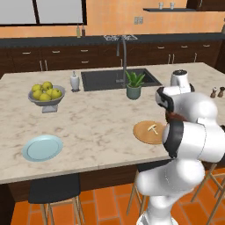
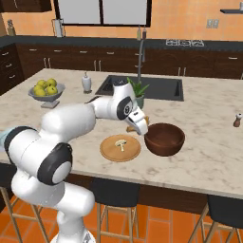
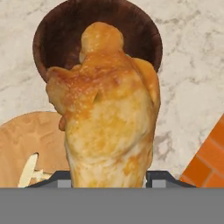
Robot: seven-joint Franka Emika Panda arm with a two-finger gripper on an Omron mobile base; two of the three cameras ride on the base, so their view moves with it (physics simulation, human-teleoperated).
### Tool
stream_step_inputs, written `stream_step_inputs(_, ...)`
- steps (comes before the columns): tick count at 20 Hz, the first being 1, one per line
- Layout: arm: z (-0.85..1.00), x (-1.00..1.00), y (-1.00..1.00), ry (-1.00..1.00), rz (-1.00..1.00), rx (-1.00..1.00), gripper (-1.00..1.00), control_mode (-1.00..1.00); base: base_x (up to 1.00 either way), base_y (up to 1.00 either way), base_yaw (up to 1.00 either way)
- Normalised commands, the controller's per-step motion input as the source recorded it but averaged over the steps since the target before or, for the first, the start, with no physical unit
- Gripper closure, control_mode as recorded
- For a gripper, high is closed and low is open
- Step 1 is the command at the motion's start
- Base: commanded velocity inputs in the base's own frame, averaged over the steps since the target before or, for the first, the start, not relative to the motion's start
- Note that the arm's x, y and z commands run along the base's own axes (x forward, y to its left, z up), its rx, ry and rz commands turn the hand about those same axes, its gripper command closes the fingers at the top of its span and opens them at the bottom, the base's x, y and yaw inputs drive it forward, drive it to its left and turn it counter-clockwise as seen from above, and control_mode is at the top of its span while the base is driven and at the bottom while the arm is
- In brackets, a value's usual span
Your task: Pick the chicken drumstick and mushroom from their plates and place them in the bowl. Then put the bowl in the fridge.
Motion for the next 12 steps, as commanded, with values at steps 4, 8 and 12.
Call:
stream_step_inputs(4, -0.11, 0.28, -0.63, 0.0, 0.05, 0.0, 1.0, -1.0, 0.0, 0.0, 0.0)
stream_step_inputs(8, -0.18, 0.29, -0.52, 0.01, 0.03, 0.0, 1.0, -1.0, 0.0, 0.0, 0.0)
stream_step_inputs(12, -0.36, 0.3, -0.49, 0.0, 0.03, 0.0, 1.0, -1.0, 0.0, 0.0, 0.0)
